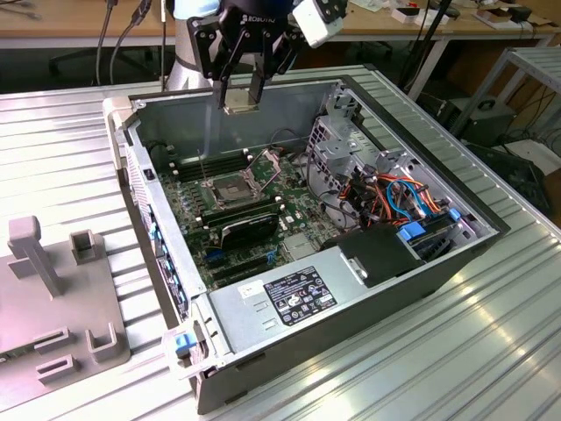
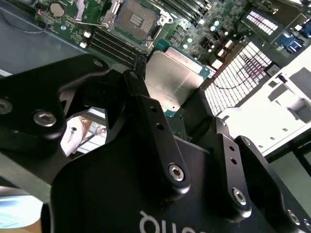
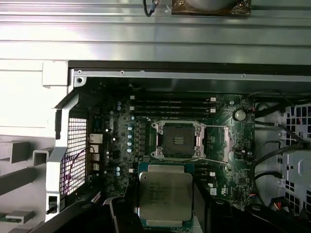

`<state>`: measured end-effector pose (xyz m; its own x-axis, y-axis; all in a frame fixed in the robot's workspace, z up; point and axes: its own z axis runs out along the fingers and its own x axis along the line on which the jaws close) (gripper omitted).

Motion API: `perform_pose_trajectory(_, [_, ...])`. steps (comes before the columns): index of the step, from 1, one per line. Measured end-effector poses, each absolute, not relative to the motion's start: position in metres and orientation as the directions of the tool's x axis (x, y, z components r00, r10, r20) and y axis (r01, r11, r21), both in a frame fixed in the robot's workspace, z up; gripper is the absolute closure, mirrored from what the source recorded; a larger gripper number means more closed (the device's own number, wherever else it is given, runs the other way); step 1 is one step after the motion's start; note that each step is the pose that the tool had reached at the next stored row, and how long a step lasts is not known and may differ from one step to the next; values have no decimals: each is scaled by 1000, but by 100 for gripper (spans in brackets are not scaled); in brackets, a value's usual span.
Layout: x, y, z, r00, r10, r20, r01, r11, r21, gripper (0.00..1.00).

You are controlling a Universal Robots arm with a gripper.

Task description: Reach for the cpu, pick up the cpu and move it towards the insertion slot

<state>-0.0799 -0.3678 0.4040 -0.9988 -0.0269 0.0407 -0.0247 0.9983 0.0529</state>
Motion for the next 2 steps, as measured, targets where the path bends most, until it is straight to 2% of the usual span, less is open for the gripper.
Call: perform_pose_trajectory(2, [-80,-368,404,-999,-27,41,-25,998,53,46])
